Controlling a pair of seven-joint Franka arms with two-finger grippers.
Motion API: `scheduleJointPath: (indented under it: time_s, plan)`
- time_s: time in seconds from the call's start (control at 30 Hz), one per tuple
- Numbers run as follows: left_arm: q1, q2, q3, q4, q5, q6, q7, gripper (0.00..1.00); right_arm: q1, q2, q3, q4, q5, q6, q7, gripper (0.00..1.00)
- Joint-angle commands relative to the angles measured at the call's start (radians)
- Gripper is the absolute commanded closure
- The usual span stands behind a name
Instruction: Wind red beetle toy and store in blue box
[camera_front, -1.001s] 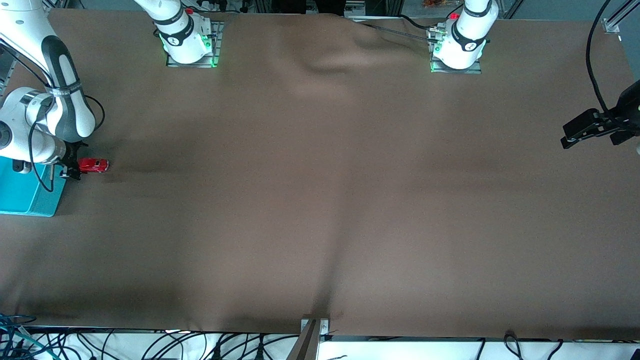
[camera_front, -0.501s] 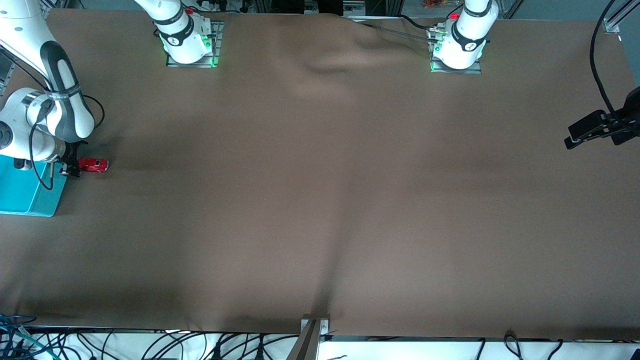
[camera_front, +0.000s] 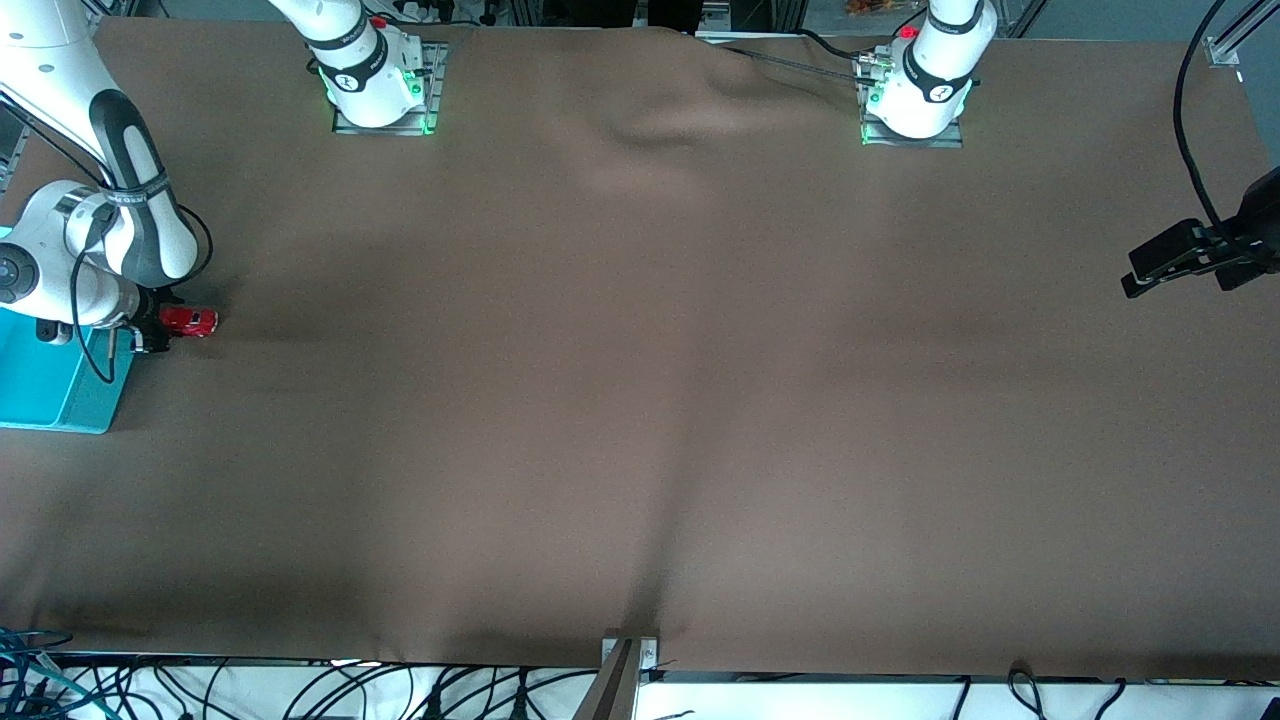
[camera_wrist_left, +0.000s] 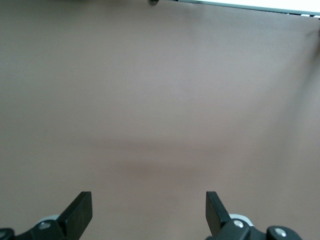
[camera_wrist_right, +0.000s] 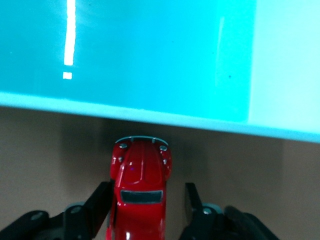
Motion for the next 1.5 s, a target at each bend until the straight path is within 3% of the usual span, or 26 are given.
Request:
scheduleJointPath:
  time_s: [0.0,0.17,0.73,1.13,1.47]
  plan:
    - [0.002,-0.015,0.008,-0.008,-0.017,-0.008,0.010,0.00,-0.009,-0.011,0.009,-0.022,-0.005,0.023,0.017,0.99]
    - [0.003,-0.015,0.008,-0.007,-0.018,-0.008,0.016,0.00,-0.009,-0.016,0.019,-0.022,-0.005,0.023,0.018,1.00]
    - [0.000,-0.014,0.008,-0.007,-0.020,-0.008,0.008,0.00,-0.008,-0.048,0.166,0.024,-0.008,-0.085,0.053,1.00]
    - [0.000,-0.012,0.008,-0.007,-0.018,-0.008,0.007,0.00,-0.008,-0.055,0.196,0.115,-0.019,-0.233,0.029,1.00]
    - [-0.001,-0.009,0.007,-0.007,-0.020,-0.008,0.007,0.00,-0.008,-0.086,0.197,0.152,-0.018,-0.347,-0.140,1.00]
